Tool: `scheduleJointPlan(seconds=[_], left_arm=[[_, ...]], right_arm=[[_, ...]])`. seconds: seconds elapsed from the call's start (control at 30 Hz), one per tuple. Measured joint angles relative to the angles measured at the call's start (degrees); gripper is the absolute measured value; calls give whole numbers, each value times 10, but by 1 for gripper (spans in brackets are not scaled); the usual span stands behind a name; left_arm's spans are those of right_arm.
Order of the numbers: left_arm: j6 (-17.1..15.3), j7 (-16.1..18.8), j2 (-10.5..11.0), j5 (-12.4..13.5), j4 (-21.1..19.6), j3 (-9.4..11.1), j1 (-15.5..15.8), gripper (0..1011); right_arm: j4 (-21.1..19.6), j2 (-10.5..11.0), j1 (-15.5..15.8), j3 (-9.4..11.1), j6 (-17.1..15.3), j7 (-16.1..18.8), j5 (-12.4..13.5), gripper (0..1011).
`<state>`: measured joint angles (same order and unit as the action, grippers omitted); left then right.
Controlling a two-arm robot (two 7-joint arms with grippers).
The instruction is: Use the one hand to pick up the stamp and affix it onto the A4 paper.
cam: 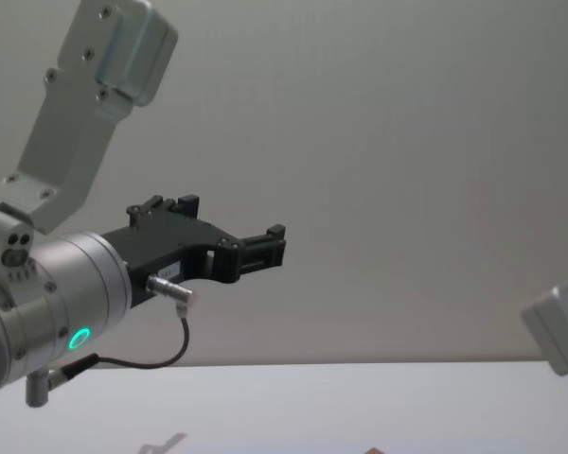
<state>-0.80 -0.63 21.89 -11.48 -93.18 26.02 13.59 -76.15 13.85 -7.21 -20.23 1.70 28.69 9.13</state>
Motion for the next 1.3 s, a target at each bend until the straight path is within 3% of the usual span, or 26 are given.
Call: scheduleJointPlan(seconds=[0.9,1.3], left_arm=[[0,0,0,0,0,0,0,1001],[0,0,0,0,0,0,0,1001]], right_arm=[[18,4,-3,-2,1,1,-21,221],[1,5,-3,2,-10,-6,9,221]])
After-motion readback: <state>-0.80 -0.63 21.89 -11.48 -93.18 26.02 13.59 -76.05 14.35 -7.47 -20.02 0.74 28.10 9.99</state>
